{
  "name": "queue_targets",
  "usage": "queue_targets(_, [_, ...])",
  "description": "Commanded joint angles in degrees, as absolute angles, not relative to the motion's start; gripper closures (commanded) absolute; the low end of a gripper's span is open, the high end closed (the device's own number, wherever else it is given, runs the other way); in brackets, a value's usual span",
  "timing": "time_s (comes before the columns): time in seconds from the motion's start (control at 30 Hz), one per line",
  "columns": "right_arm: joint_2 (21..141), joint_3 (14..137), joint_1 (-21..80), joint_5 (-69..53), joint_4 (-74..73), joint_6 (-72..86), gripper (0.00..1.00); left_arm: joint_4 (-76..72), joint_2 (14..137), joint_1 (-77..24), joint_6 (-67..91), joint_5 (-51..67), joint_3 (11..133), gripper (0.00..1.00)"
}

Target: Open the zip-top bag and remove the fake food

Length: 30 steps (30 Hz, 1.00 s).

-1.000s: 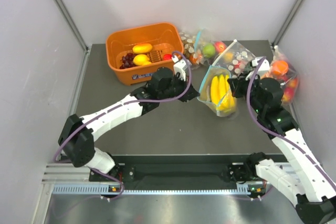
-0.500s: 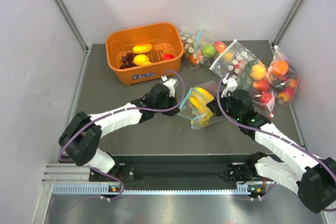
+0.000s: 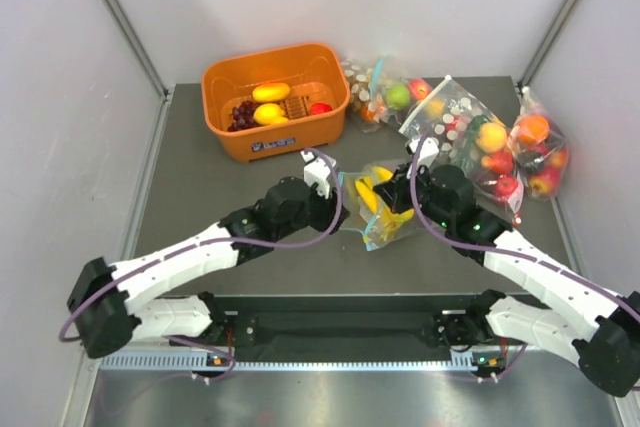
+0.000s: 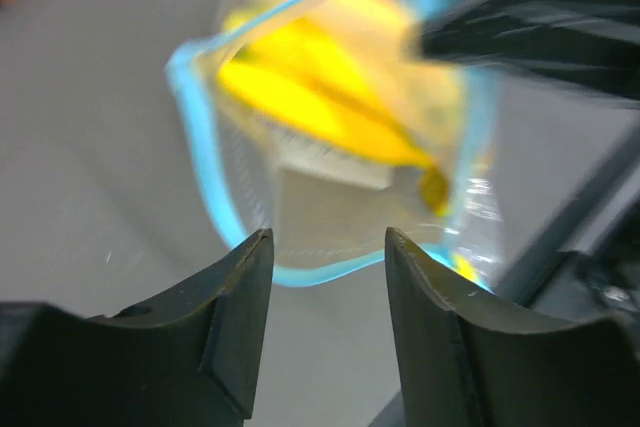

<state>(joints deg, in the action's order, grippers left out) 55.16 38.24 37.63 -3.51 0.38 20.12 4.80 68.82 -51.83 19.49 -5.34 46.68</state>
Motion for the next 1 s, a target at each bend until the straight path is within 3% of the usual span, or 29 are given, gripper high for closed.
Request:
queue_targets(0.0, [54.32,41.75,39.72,-1.85,0.79,19.95,1.0,-1.82,62.07,-53.79,14.42,-3.88,45.45,0.46])
queue_targets(0.1, [53.7,42.01,40.51,-1.67,0.53,20.13,1.0,-6.14,60.3,-53.79,11.09,-0.27,43.16,0.44])
queue_targets(0.37, [51.07,41.22,42.1,-1.49,0.18,21.27,1.0,-19.67,65.65,-53.79,6.5,14.05,38.76,0.5])
queue_targets(0.83, [49.57,39.9,43.51,-2.02,0.18,22.68,1.0,-29.0,77.51,-55.02,7.29,11.34,40.69,0.54])
queue_targets(0.97, [49.92,39.99,43.77,-1.93,0.18,22.76,1.0,-30.85,79.89,-57.65,7.29,5.74,41.3,0.54])
